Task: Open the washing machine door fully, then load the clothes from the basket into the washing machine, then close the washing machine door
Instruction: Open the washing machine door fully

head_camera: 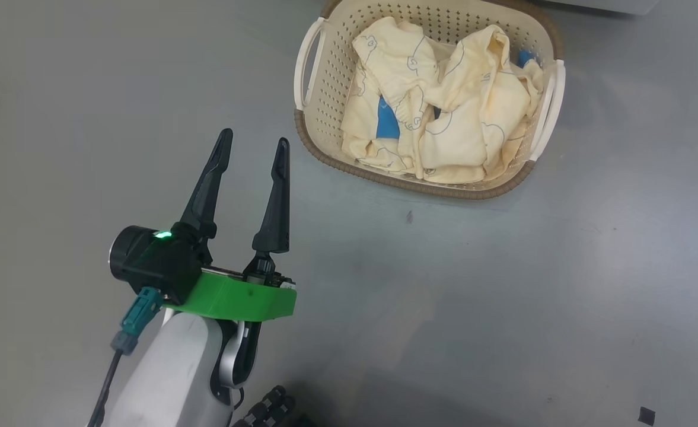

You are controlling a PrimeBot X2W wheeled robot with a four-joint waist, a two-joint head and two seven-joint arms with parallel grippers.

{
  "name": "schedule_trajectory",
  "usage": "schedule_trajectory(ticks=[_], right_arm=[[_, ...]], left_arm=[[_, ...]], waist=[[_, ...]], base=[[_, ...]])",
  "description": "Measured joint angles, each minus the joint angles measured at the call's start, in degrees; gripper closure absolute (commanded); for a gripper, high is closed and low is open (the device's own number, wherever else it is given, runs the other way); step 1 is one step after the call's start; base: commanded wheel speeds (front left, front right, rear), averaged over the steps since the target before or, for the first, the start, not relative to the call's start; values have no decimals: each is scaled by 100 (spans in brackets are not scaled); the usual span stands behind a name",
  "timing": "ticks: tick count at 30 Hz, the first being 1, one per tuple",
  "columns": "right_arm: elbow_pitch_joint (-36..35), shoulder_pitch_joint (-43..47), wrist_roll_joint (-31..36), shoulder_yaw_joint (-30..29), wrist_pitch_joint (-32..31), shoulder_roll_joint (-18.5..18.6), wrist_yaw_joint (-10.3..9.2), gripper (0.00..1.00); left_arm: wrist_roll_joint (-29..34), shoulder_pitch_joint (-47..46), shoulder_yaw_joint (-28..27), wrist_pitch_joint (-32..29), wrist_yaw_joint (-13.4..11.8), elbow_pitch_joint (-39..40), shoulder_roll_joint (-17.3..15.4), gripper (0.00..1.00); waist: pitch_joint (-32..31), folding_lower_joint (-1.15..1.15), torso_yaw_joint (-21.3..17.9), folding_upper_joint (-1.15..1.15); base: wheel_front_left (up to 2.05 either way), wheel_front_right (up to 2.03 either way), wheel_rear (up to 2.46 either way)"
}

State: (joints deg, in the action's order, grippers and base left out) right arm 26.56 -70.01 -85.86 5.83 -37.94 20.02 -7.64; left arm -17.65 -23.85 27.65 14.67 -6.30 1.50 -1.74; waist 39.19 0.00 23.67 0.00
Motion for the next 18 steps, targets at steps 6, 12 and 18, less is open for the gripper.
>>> schedule_trajectory(ticks=[6, 12, 18], right_arm=[[-23, 194, -103, 56, -302, -20, 1, 100], [-55, 437, -287, 116, -591, -83, 1, 100], [-214, 660, -508, 149, -920, -135, 0, 100]], left_arm=[[7, -29, -25, 0, -1, -2, 1, 0], [42, -34, -36, 0, -11, -3, 1, 0], [57, -36, -41, 0, -16, 1, 1, 0]], waist=[[-86, 0, -84, 0], [-180, 0, -152, 0], [-289, 0, -220, 0]], base=[[0, 0, 0], [0, 0, 0], [0, 0, 0]])
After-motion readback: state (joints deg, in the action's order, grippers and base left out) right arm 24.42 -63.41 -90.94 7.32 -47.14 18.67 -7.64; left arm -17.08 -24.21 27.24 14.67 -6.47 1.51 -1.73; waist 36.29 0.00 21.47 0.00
